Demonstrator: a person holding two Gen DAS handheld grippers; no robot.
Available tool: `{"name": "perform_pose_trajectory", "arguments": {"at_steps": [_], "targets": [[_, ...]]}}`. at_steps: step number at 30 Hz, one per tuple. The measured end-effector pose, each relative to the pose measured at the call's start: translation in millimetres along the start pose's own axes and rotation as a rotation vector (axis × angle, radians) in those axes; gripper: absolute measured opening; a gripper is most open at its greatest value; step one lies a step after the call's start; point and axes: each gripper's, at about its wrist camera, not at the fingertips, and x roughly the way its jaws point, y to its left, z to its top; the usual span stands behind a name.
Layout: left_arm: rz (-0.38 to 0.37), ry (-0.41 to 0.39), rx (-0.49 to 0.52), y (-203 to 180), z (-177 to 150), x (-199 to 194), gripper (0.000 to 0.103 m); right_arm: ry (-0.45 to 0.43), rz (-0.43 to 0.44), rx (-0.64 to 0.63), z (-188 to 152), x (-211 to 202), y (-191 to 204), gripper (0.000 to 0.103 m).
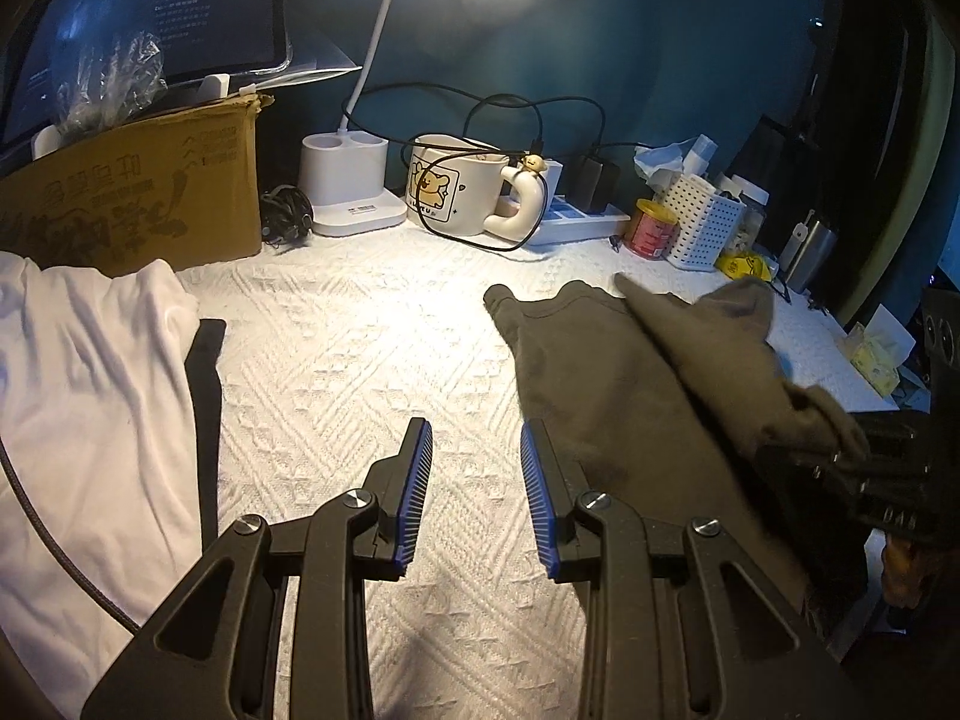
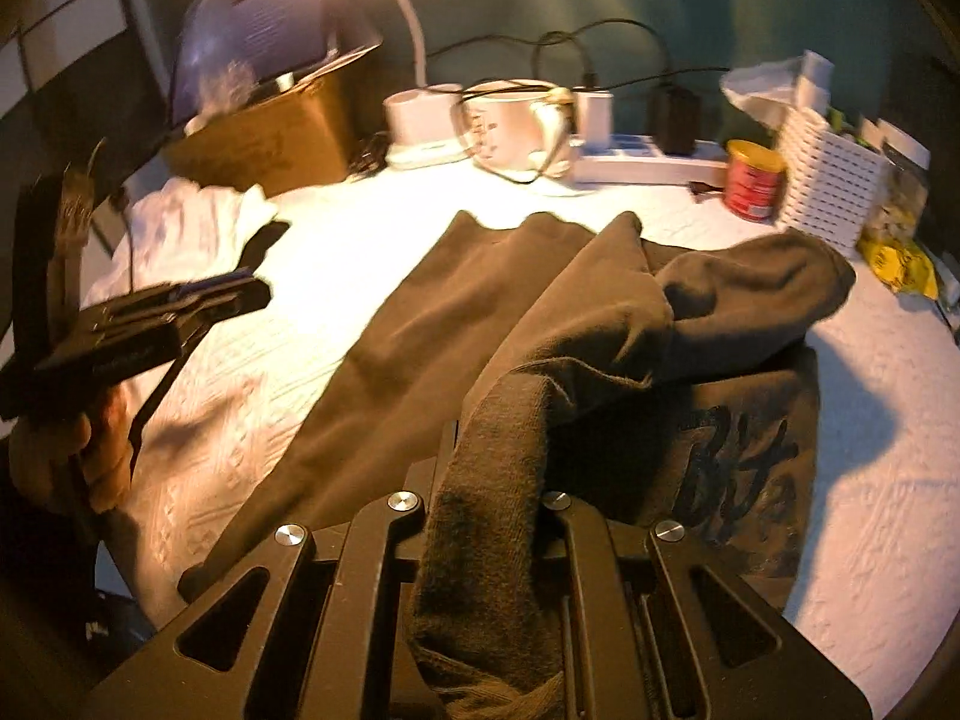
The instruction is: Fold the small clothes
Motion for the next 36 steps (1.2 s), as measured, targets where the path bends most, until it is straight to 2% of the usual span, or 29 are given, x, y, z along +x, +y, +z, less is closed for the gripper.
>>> {"name": "perform_pose_trajectory", "arguments": {"at_steps": [3,10,12,14,16,24,28,36], "targets": [[0.003,-0.001,0.000,-0.2,0.3,-2.0,0.030,0.039,0.031,-0.035,-3.4,4.7,14.3,0.012],[0.018,0.012,-0.021,2.0,-2.3,-7.7,0.030,0.061,0.068,-0.099,-11.8,1.3,41.3,0.012],[0.021,0.014,-0.020,1.7,-4.0,-10.8,0.030,0.066,0.083,-0.084,-13.9,-0.5,42.5,0.019],[0.026,0.017,-0.021,1.2,-5.4,-14.1,0.030,0.077,0.121,-0.070,-15.6,-1.8,45.3,0.045],[0.031,0.020,-0.022,0.4,-6.1,-17.4,0.030,0.068,0.157,-0.086,-18.1,-6.9,53.5,0.052],[0.047,0.021,-0.013,-7.9,-2.5,-28.9,0.030,0.052,0.284,-0.200,-33.2,-33.4,86.9,0.052],[0.043,0.010,0.011,-21.7,3.1,-32.7,0.030,0.030,0.276,-0.214,-38.2,-44.7,87.7,0.052],[0.022,0.018,0.073,-53.8,16.1,-26.7,0.030,-0.056,0.215,-0.095,-37.4,-70.4,37.4,0.052]]}}
